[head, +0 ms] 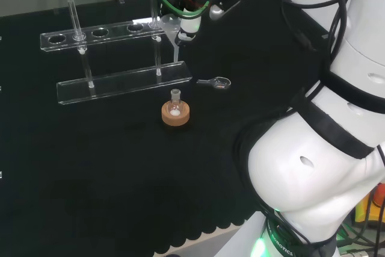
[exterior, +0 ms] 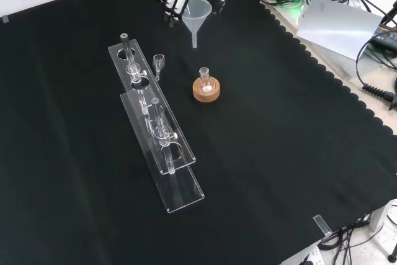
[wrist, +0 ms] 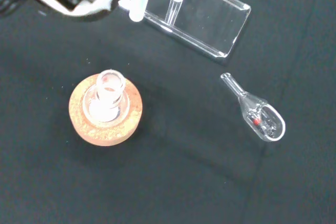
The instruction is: Put the funnel back on the funnel stand.
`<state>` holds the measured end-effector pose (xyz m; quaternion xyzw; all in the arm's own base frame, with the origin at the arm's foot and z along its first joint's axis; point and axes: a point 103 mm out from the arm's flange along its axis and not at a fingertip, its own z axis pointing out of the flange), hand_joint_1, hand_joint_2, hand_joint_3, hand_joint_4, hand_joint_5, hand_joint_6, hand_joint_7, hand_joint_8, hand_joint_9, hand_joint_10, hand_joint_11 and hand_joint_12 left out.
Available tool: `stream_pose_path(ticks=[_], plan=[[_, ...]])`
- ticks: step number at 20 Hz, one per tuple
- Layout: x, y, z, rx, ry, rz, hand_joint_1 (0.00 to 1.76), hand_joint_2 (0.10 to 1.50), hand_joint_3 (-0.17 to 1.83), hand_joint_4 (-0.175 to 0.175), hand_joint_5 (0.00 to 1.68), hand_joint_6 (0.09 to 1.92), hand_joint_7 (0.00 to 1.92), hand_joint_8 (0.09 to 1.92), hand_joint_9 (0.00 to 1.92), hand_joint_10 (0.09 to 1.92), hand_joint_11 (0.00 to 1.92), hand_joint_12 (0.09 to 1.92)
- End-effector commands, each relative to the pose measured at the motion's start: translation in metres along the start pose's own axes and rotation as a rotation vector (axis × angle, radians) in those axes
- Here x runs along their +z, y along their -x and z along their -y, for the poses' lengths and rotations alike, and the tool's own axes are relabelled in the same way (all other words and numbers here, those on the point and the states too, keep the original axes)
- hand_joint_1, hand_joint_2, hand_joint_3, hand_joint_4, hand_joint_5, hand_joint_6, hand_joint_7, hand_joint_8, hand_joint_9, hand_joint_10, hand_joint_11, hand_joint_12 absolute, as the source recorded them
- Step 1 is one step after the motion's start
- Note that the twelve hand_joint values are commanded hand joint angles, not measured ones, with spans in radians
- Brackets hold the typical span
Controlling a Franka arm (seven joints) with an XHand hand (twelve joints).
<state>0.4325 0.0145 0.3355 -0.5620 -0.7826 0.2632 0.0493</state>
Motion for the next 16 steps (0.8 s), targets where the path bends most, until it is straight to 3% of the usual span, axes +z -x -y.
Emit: stream_pose_path(ticks=[1, 9, 16], plan=[[-0.009, 0.012, -0.003, 0.033, -0.007, -0.009, 0.91, 0.65, 0.73, 0.024, 0.71, 0.47, 0.57, 0.54, 0.84, 0.41, 0.48, 1.34], [-0.026, 0.045, -0.017, 0.103, 0.037, -0.032, 0.91, 0.65, 0.73, 0.019, 0.70, 0.51, 0.58, 0.55, 0.86, 0.41, 0.48, 1.34], [-0.040, 0.072, -0.044, 0.118, 0.048, -0.038, 0.91, 0.65, 0.73, 0.015, 0.69, 0.54, 0.60, 0.56, 0.87, 0.41, 0.50, 1.32]])
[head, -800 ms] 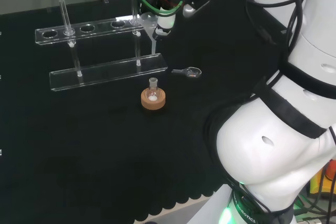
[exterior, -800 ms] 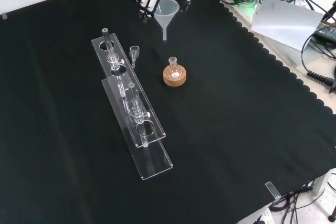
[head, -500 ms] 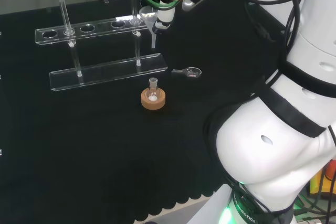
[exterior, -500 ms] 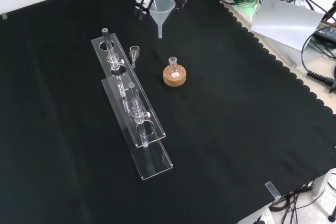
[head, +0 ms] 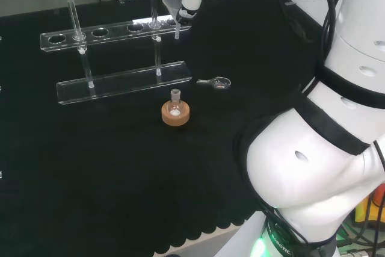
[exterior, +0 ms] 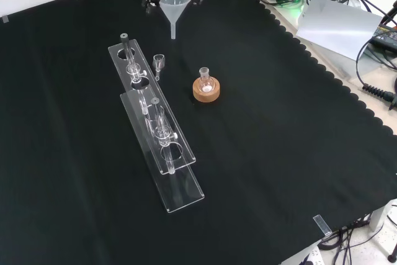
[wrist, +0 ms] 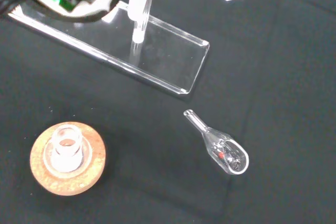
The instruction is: Put the funnel back on the funnel stand.
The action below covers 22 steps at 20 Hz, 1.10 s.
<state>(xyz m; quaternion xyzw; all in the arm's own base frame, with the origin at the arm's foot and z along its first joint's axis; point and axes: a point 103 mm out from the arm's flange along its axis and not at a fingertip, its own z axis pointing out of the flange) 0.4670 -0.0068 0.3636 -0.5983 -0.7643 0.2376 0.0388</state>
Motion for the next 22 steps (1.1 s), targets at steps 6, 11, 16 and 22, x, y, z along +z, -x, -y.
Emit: stream_pose_path(ticks=[6, 11, 16, 22], plan=[[-0.017, 0.050, -0.064, 0.042, 0.024, -0.020, 0.91, 0.65, 0.74, 0.011, 0.69, 0.55, 0.60, 0.56, 0.87, 0.41, 0.51, 1.31], [-0.018, 0.059, -0.085, 0.036, 0.022, -0.013, 0.91, 0.65, 0.74, 0.009, 0.68, 0.55, 0.60, 0.56, 0.87, 0.41, 0.52, 1.30], [-0.015, 0.062, -0.103, 0.033, 0.007, -0.006, 0.91, 0.65, 0.74, 0.008, 0.68, 0.56, 0.60, 0.56, 0.87, 0.41, 0.53, 1.30], [-0.007, 0.058, -0.114, 0.032, -0.017, 0.005, 0.90, 0.65, 0.74, 0.007, 0.68, 0.56, 0.60, 0.57, 0.88, 0.41, 0.54, 1.30]])
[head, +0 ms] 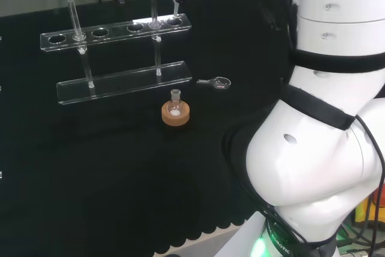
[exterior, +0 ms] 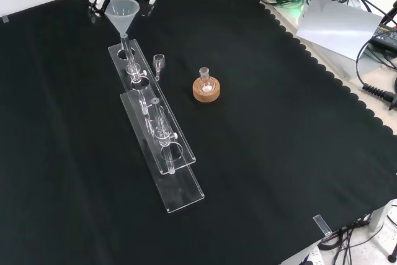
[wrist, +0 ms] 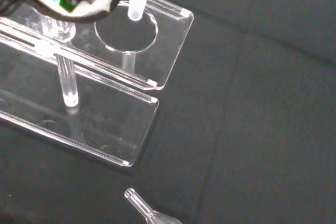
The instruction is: Put the funnel back on the funnel stand.
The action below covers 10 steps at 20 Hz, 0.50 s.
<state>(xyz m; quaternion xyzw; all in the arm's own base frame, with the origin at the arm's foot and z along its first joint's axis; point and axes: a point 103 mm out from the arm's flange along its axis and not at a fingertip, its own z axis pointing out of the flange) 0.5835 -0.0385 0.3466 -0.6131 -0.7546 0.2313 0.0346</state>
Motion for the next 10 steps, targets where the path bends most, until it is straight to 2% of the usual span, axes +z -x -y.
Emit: stream_pose_path(ticks=[1, 10], plan=[[0.009, -0.001, -0.009, -0.004, -0.029, 0.013, 0.90, 0.65, 0.74, 0.006, 0.68, 0.56, 0.60, 0.57, 0.88, 0.41, 0.54, 1.29], [0.019, -0.006, -0.014, 0.004, -0.053, 0.045, 0.91, 0.65, 0.74, 0.004, 0.68, 0.57, 0.60, 0.57, 0.88, 0.41, 0.55, 1.28]])
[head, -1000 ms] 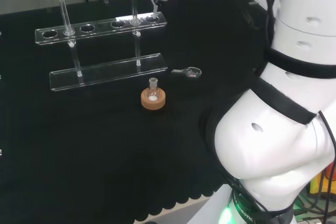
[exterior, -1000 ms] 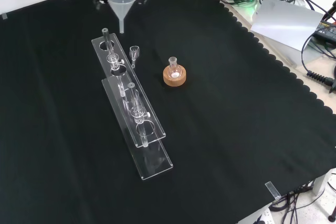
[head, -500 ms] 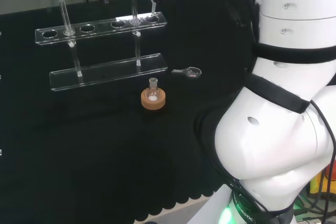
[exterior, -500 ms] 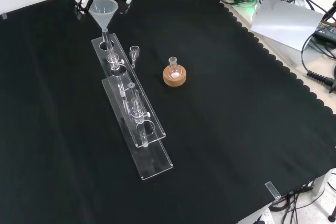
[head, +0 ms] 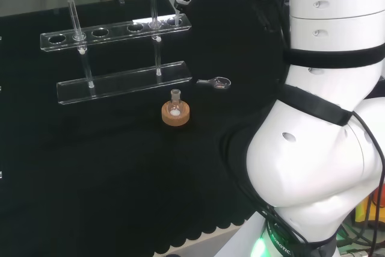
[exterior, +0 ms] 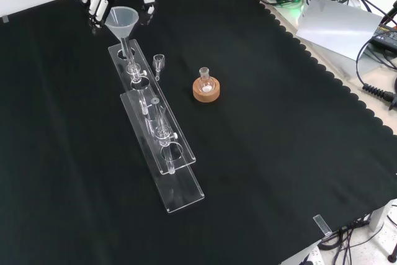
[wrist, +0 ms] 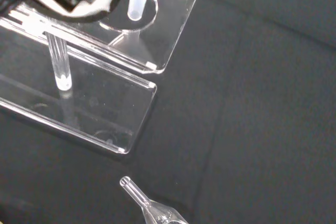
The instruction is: Put the funnel back on the funnel stand.
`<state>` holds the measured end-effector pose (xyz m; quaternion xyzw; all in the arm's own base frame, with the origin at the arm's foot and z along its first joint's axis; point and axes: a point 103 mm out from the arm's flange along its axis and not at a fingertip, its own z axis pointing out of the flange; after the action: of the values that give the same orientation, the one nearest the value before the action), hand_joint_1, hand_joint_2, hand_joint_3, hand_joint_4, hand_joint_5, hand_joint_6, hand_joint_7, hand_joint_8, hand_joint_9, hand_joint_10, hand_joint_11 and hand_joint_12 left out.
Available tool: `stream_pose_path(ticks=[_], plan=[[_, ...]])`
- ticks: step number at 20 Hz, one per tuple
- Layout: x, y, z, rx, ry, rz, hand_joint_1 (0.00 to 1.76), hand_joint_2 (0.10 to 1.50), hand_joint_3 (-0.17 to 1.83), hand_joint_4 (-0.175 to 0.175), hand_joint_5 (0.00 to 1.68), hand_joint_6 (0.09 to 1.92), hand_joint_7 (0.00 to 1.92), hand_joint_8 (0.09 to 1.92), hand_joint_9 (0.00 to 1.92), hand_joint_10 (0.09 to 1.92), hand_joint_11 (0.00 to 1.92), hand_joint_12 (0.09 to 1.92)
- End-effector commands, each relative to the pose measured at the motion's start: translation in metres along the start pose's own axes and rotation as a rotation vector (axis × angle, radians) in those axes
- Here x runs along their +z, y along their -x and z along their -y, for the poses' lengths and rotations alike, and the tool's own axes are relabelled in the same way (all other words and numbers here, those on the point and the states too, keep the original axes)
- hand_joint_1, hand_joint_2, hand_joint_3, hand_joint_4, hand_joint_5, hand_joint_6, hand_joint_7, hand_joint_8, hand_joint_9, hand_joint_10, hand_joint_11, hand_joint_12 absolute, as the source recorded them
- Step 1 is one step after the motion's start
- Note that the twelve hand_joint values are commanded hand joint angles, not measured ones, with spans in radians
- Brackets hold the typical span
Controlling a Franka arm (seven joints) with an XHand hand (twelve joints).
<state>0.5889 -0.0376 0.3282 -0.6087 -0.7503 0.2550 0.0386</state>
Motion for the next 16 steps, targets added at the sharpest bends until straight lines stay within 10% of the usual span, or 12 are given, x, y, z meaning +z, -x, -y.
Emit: stream_pose_path(ticks=[1, 16], plan=[[0.005, -0.003, -0.003, 0.007, -0.010, 0.024, 0.91, 0.65, 0.74, 0.004, 0.68, 0.57, 0.60, 0.57, 0.88, 0.40, 0.55, 1.28], [0.021, -0.002, -0.025, 0.000, -0.020, 0.022, 0.90, 0.65, 0.74, -0.006, 0.62, 0.56, 0.58, 0.57, 0.87, 0.40, 0.56, 1.27]])
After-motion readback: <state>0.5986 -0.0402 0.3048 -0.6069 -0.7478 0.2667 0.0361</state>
